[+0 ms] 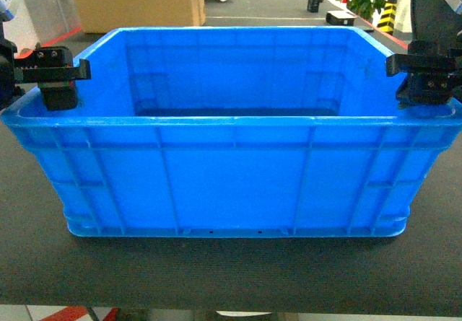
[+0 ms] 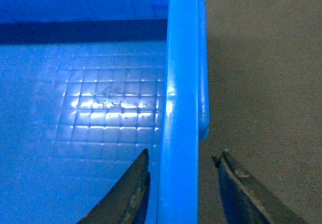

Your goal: Place box next to blue box on left shelf

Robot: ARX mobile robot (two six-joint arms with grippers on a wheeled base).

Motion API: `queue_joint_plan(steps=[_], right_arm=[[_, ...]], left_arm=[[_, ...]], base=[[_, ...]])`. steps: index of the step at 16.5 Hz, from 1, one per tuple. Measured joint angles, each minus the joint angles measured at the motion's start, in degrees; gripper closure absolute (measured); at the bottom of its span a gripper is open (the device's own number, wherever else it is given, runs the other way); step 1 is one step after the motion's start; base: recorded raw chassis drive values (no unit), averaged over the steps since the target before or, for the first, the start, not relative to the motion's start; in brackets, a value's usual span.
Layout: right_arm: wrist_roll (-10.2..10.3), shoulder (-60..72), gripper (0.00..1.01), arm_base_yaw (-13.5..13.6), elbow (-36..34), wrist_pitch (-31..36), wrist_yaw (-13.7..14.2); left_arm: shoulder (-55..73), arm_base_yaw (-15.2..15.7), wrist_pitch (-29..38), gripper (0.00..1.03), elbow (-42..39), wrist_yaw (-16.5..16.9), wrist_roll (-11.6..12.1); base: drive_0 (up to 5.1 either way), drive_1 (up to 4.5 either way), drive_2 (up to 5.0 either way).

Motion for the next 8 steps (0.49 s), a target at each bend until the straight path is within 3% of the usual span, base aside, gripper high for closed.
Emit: queue_joint_plan(steps=[3,5,8], right_arm=[[-0.5,0.0,0.88,0.15,0.0,-0.07,-0.42],[0.66,0.0,0.91,0.33,0.0,0.07,-0.44],[0.98,0.0,0.92,0.33,-0.13,1.07,-0.63]], left_arm=[[0.0,-0.24,0.04,0.71,0.02,0.68,0.09],[-0.02,-0.31,-0.17,0.89,0.04,1.62,0.61],[-0.13,-0.26,1.09,0.91,0.0,1.92,1.05]], base=[[0.0,0.0,0.0],[0.0,0.0,0.0],[0.0,0.0,0.0]])
